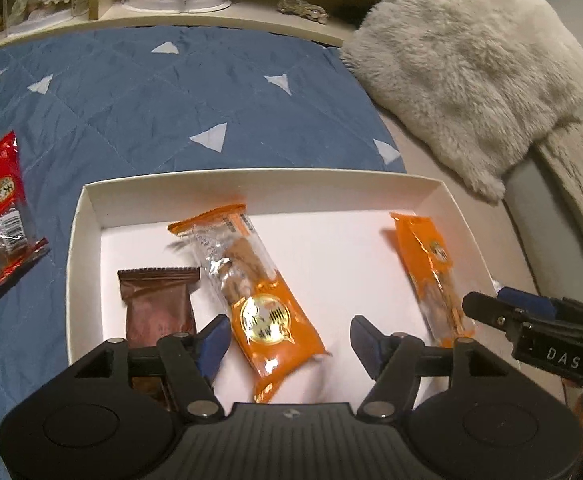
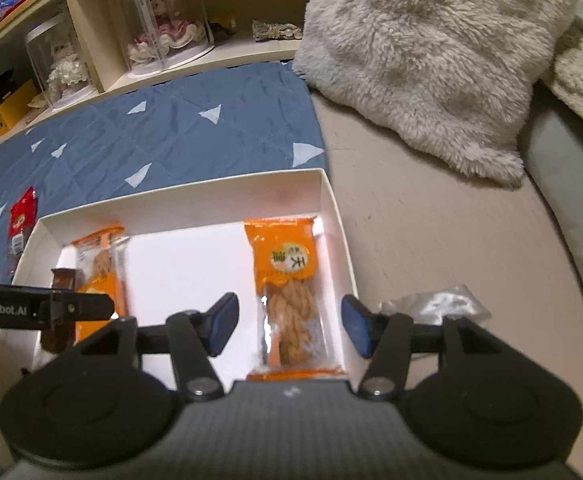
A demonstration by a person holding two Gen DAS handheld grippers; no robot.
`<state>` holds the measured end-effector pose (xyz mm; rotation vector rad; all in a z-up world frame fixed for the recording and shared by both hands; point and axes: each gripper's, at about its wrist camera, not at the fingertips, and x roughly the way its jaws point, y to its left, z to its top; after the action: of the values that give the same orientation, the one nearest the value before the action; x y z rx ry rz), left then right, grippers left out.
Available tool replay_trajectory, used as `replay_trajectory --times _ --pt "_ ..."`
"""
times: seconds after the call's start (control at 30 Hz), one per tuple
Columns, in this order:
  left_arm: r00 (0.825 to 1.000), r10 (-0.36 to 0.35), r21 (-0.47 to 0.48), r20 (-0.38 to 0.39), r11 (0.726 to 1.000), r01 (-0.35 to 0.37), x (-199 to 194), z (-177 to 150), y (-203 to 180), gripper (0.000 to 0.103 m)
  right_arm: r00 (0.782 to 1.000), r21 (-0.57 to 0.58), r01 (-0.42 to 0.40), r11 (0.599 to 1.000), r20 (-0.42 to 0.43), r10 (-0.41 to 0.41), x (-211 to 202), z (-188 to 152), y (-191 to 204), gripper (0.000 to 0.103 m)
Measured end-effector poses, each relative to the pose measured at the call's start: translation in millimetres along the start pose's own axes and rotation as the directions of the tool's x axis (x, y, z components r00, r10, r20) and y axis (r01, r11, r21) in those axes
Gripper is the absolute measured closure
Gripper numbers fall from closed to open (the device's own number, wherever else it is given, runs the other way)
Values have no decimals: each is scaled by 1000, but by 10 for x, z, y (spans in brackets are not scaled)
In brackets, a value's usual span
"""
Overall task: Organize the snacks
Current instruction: 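Lift both open tools away from the box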
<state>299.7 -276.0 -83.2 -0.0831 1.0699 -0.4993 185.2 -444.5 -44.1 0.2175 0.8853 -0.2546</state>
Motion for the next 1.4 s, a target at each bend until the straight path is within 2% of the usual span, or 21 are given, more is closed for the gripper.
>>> replay_trajectory --times 0.27,0.37,0.47,0.67,0.77,0.97,1.17,1.4 --pt "1000 6 49 -11 999 -5 -239 -148 -94 34 1000 -1 -21 1000 17 21 -266 -165 69 32" --pt "1000 7 65 -7 998 -7 -331 -212 -114 27 999 9 -22 1000 27 21 -362 -220 94 29" --pt "1000 13 83 -2 996 -12 -422 -262 -122 26 999 19 -20 1000 38 20 -466 -272 116 25" --pt "1000 19 101 16 995 -20 -632 -346 -116 15 998 28 7 1000 67 -9 -678 -367 174 15" --pt "999 22 118 28 993 -25 -747 -390 -117 10 997 29 23 999 73 -25 -786 -414 209 13" --pt "998 24 148 50 988 -31 -982 -495 -132 0 994 16 59 998 94 -61 -1019 -487 293 1" --pt "996 20 156 83 987 -33 -1233 -572 -101 0 989 2 83 997 124 -82 -1267 -541 427 1" --pt "988 28 129 154 990 -49 -1550 -532 73 0 987 -18 68 998 149 -65 -1488 -558 610 1"
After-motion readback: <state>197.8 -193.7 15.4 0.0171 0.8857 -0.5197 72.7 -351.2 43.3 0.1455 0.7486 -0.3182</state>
